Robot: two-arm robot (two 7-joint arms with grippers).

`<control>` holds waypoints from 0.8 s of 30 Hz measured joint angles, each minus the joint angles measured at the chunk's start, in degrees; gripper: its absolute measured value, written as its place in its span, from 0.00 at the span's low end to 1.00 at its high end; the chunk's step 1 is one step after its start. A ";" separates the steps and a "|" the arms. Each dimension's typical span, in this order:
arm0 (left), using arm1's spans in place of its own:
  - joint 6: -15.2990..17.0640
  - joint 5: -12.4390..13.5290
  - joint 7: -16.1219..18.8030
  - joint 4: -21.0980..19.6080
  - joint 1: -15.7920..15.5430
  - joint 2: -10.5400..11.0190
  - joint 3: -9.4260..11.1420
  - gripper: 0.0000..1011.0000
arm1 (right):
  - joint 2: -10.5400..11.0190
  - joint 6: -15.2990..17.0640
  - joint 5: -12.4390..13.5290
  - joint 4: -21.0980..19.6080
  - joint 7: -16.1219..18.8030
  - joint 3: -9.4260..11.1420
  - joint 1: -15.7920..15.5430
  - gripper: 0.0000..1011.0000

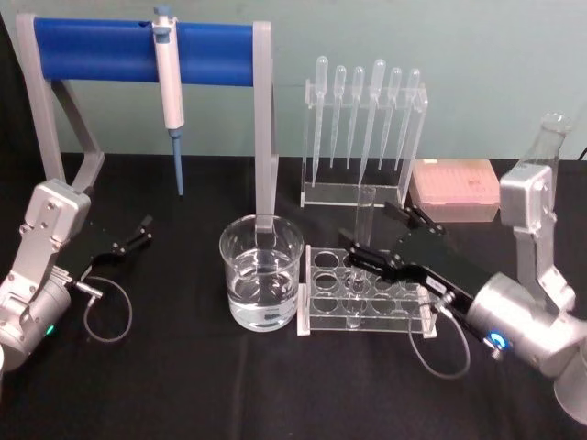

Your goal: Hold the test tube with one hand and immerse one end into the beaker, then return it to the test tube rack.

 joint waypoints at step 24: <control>0.00 0.00 0.00 0.00 0.00 0.00 0.00 0.99 | -2.41 9.53 6.24 6.62 6.59 -0.73 7.15 0.73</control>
